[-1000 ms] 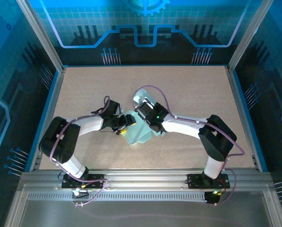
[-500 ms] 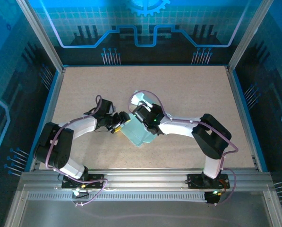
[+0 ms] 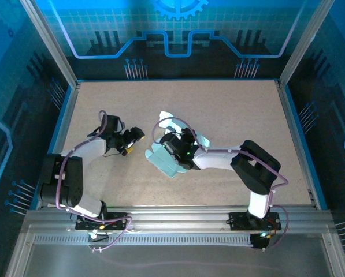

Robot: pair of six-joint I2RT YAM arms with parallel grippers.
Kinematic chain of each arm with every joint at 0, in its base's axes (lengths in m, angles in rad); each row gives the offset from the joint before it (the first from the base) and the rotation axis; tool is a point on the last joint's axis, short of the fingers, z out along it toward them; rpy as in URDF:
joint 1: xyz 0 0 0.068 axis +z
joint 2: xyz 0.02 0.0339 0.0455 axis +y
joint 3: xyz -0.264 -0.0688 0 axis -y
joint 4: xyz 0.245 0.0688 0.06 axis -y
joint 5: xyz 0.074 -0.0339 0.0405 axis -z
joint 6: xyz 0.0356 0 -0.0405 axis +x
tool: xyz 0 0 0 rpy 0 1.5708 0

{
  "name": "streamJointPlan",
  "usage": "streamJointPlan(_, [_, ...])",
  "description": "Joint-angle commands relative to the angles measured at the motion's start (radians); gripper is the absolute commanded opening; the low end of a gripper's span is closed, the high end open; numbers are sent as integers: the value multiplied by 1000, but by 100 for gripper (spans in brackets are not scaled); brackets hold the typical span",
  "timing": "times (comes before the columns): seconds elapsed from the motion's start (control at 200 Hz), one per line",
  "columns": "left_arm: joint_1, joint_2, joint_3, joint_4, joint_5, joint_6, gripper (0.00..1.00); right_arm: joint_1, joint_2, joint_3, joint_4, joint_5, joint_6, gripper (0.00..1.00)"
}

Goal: Fold the paper box

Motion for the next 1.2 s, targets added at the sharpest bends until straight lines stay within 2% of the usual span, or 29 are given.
streamJointPlan(0.0, [22, 9, 34, -18, 19, 41, 82, 25, 30, 3, 33, 43, -38, 0])
streamJointPlan(0.265, [37, 44, 61, 12, 40, 52, 85, 50, 52, 9, 38, 68, -56, 0])
streamJointPlan(0.535, [34, 68, 116, 47, 61, 153, 92, 50, 31, -2, 62, 48, -80, 0])
streamJointPlan(0.81, [35, 83, 140, 115, 73, 200, 94, 8, -16, 7, 75, -123, -176, 0])
streamJointPlan(1.196, [36, 90, 191, 70, 56, 192, 95, -59, 36, 111, 216, -213, -367, 0])
